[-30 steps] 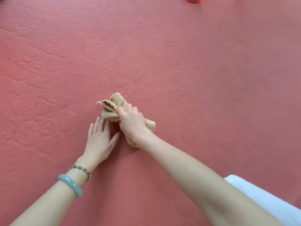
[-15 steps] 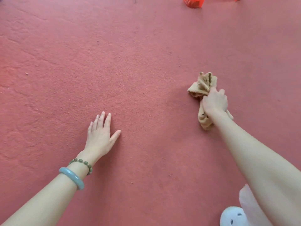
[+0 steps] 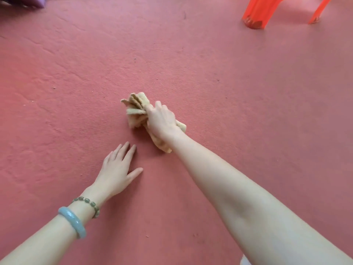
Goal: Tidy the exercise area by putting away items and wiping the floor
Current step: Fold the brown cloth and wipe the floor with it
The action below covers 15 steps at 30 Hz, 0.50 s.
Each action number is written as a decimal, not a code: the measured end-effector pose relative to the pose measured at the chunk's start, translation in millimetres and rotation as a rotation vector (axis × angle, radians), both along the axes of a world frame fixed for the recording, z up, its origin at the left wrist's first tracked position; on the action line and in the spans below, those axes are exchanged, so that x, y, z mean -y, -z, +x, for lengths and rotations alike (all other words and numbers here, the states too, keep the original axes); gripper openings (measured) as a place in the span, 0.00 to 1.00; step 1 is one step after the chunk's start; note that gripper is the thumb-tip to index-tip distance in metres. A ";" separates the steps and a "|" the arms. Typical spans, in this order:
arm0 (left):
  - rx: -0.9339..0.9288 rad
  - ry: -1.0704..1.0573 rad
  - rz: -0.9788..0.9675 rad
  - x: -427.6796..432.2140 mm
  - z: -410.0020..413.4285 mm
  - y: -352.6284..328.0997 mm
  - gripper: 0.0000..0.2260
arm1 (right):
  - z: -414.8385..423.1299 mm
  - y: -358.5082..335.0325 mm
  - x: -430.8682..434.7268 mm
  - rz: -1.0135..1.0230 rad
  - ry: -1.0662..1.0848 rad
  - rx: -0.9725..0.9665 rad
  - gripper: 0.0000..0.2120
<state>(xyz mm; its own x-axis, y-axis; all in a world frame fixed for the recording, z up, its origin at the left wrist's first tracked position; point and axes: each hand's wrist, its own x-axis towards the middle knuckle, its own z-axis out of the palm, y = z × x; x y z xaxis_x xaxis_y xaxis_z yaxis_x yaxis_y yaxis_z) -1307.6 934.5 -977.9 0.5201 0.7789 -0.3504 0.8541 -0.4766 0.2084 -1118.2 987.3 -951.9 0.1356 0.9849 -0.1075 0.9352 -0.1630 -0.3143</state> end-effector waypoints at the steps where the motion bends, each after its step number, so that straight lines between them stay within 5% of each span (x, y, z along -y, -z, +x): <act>1: -0.016 0.003 -0.003 0.6 0.3 -0.2 0.34 | 23.8 0.7 -1.1 -0.009 0.036 -0.042 0.21; 10: -0.099 -0.081 -0.071 3.5 21.1 -4.5 0.42 | 242.8 1.2 33.4 -0.044 0.557 0.094 0.18; 15: -0.096 -0.109 -0.121 2.5 22.8 -1.3 0.42 | 259.2 -5.2 35.8 -0.101 0.627 0.163 0.18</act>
